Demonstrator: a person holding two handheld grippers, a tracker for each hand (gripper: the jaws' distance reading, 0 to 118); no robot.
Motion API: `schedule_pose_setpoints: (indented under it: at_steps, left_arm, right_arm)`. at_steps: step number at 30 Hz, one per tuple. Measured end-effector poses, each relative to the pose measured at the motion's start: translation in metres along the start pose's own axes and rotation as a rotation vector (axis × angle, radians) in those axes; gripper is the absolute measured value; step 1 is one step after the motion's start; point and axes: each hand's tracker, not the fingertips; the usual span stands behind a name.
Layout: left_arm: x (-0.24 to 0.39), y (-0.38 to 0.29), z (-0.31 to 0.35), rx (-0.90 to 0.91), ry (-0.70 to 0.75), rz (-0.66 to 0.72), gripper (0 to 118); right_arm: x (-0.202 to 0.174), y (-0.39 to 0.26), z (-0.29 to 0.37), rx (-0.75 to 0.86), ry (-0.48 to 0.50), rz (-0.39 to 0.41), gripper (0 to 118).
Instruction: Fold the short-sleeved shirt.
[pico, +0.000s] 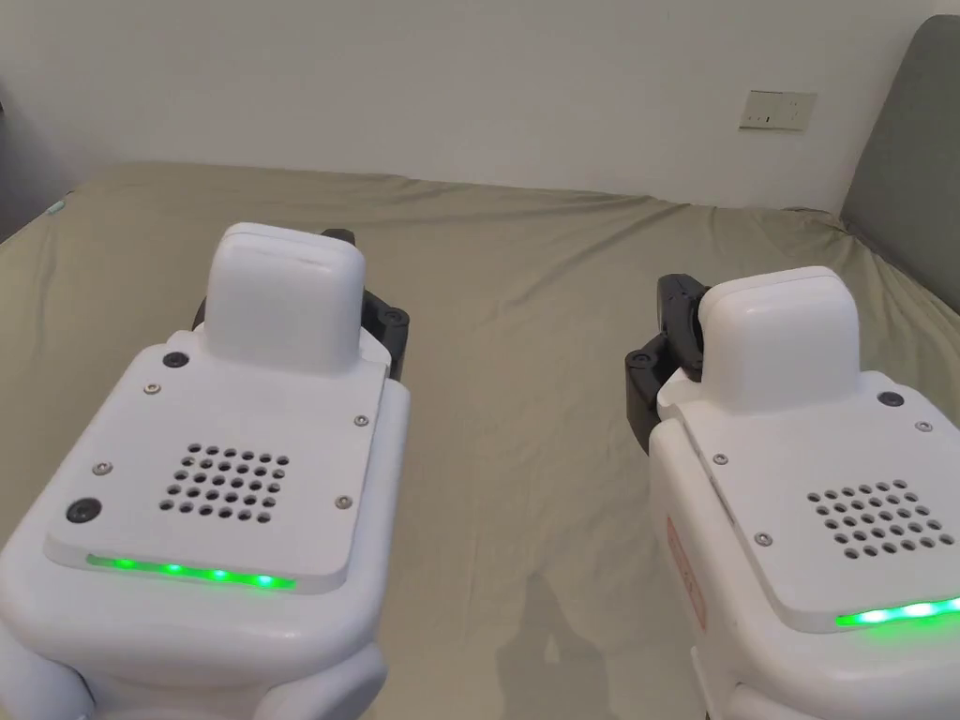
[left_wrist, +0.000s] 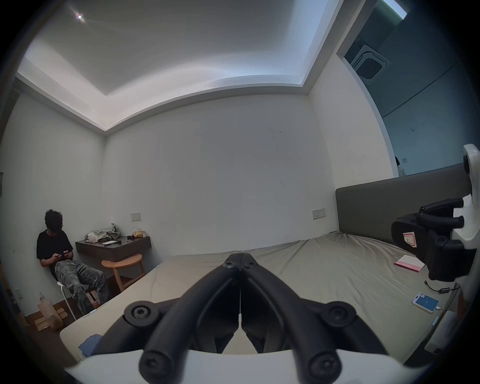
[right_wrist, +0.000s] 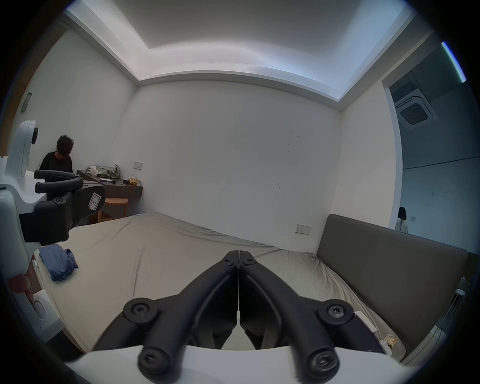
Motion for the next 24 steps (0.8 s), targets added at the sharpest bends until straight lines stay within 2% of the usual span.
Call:
schedule_pose_setpoints:
  at_steps: [18, 19, 20, 21, 22, 23, 24]
  left_arm:
    - [0.004, -0.012, -0.004, -0.033, -0.032, -0.005, 0]
    - [0.004, -0.012, -0.005, -0.036, -0.033, -0.002, 0]
    - [0.003, -0.012, -0.006, -0.038, -0.029, 0.001, 9]
    - [0.002, -0.013, -0.007, -0.040, -0.024, 0.000, 24]
    - [0.001, -0.014, -0.008, -0.045, -0.024, -0.001, 48]
    - [0.000, -0.015, -0.009, -0.050, -0.024, -0.002, 71]
    - [-0.001, -0.016, -0.011, -0.062, -0.028, -0.001, 92]
  right_arm:
    - [-0.003, -0.006, -0.002, -0.008, -0.013, -0.008, 2]
    - [-0.003, -0.006, -0.002, -0.004, -0.018, -0.007, 13]
    - [-0.003, -0.006, -0.002, 0.001, -0.024, -0.010, 36]
    - [-0.002, -0.006, -0.003, 0.002, -0.024, -0.014, 72]
    - [0.000, -0.006, -0.008, -0.007, -0.027, -0.014, 112]
    - [0.001, -0.006, -0.011, -0.025, -0.004, -0.014, 118]
    - [0.001, -0.007, -0.010, -0.012, -0.008, -0.010, 118]
